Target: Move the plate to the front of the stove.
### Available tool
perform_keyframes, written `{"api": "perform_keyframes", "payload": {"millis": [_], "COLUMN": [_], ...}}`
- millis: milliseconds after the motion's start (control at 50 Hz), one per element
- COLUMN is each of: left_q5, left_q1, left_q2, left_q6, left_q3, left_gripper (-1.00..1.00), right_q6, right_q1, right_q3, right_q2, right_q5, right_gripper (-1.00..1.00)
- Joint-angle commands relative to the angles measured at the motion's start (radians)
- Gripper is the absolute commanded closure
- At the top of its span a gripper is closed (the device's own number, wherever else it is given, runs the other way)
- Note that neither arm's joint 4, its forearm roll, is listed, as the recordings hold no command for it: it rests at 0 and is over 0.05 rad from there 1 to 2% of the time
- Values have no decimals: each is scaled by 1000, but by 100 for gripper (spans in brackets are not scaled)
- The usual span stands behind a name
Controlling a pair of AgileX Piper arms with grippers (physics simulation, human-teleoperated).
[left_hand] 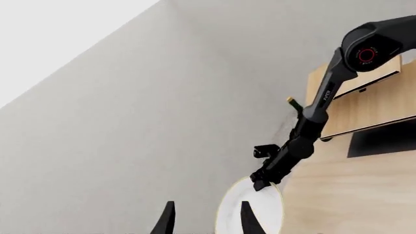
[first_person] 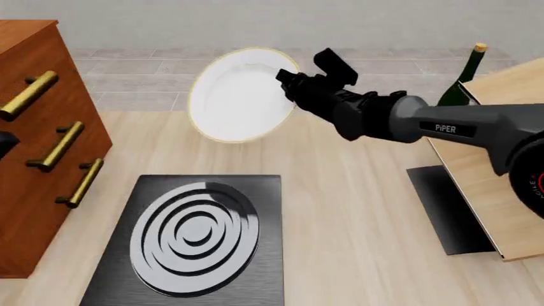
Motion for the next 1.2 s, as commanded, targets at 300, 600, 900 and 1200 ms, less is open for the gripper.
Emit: {"api": "perform_keyframes", "payload": {"millis": [300, 600, 900, 1200], "left_q5": [22, 30, 47, 49], "left_q1": [23, 37, 51, 62], "left_q2": [-24, -28, -43, -47], "left_q6": [-5, -9, -14, -22], "left_q3": [5, 6, 5, 14], "left_gripper": [-100, -100, -100, -100], "right_q6": [70, 102, 123, 144], "right_q1": [23, 41, 47, 45], "right_q3": [-55, -78, -104, -170], "right_q2": [144, 216, 275, 354], "right_q5": [-74, -110, -130, -125], "right_gripper": [100, 100, 100, 100]}}
